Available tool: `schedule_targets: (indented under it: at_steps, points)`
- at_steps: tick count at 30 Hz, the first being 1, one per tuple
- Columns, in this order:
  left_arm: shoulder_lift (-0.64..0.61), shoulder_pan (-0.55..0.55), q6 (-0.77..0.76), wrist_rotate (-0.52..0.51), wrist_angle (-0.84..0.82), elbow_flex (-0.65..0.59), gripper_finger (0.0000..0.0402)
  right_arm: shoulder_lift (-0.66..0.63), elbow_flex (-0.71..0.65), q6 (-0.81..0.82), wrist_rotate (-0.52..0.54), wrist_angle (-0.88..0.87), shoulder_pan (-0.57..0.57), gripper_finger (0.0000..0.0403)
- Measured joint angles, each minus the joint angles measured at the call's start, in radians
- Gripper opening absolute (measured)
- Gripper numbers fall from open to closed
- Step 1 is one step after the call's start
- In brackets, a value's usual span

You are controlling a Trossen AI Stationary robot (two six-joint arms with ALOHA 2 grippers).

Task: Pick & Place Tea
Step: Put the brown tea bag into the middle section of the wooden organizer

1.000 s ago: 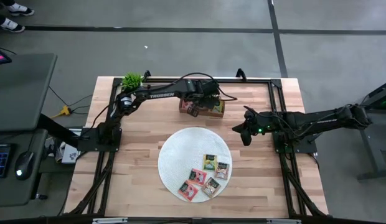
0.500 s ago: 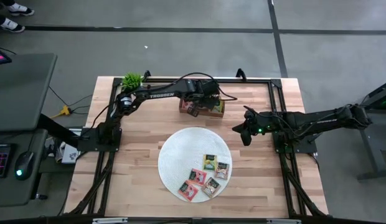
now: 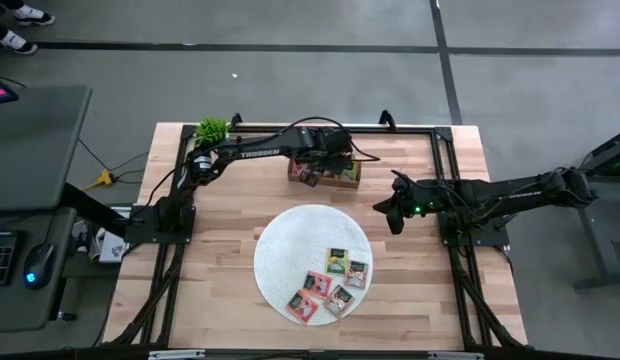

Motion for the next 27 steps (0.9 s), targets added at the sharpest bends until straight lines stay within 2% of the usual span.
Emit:
schedule_targets:
  at_steps: [13,20,22,27]
  points:
    - [0.0,0.0,-0.011,-0.067,-0.025,0.0,0.0074,0.0,0.0,0.0,0.0,0.0,0.0,0.0]
    - [0.0,0.017,-0.161,-0.071,-0.061,0.0,0.0074,0.0,0.0,0.0,-0.001,0.0,0.0,0.0]
    - [0.0,0.04,-0.226,-0.036,-0.07,0.0,0.0074,0.0,0.0,0.003,-0.004,0.0,0.0,0.0]
    - [0.0,0.116,-0.331,0.173,-0.057,0.0,0.0074,0.0,0.0,0.003,-0.008,0.0,0.0,0.0]
